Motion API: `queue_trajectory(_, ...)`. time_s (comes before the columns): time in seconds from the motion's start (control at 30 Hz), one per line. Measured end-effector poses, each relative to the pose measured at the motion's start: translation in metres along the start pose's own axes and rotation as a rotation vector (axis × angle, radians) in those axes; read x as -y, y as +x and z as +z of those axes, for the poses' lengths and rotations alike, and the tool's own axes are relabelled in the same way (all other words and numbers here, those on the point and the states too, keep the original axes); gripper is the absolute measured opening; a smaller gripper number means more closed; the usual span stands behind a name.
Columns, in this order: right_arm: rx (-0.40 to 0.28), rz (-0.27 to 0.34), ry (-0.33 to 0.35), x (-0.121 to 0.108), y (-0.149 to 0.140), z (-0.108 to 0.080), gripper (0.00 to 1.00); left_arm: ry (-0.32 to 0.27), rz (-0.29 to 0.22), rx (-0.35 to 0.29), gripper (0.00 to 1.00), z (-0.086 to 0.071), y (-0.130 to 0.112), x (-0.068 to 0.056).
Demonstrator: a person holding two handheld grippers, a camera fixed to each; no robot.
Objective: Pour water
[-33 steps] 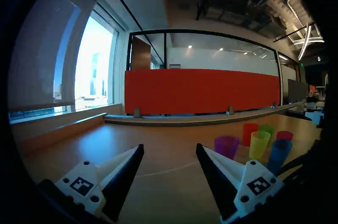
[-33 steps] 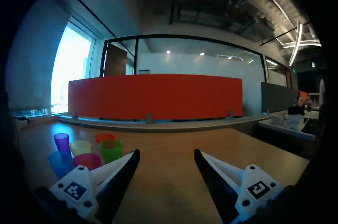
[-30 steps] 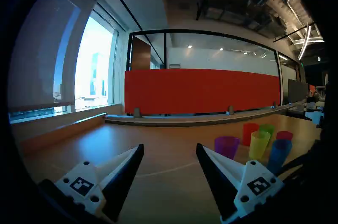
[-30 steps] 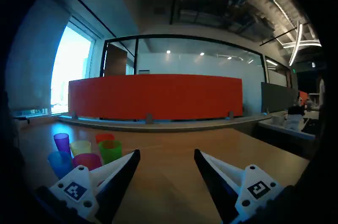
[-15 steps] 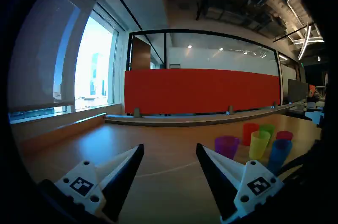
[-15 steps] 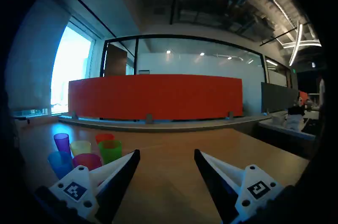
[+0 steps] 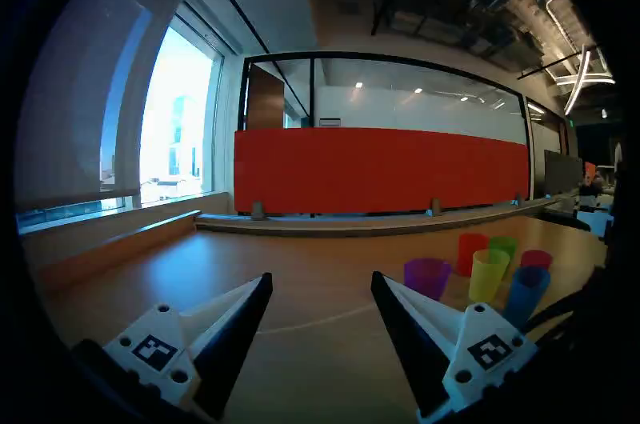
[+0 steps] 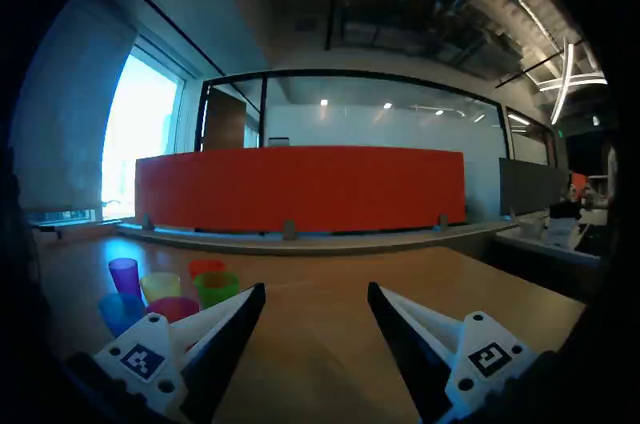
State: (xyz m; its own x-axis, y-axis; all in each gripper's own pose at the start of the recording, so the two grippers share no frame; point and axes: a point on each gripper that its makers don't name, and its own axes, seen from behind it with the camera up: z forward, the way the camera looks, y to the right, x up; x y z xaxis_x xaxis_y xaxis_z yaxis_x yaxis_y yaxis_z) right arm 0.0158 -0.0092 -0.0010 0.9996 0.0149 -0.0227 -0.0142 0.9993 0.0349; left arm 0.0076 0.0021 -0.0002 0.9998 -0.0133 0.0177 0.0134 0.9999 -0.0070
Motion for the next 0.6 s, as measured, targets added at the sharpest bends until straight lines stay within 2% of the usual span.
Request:
queue_trajectory(0.1,0.002,0.009,0.016,0.003,0.008,0.002,0.99,-0.002,-0.02,-0.003,0.91,0.0,0.008,-0.001)
queue_trajectory(0.2,0.018,-0.008,0.027,0.003,0.016,0.004,0.99,-0.014,-0.026,-0.002,0.92,0.002,0.021,-0.005)
queue_trajectory(0.4,0.028,-0.048,0.047,0.004,0.045,0.009,0.99,-0.015,-0.01,0.013,0.92,0.008,0.049,-0.006)
queue_trajectory(0.6,0.047,-0.032,0.087,0.009,0.081,0.014,0.99,-0.057,-0.005,0.003,0.92,0.017,0.095,-0.017)
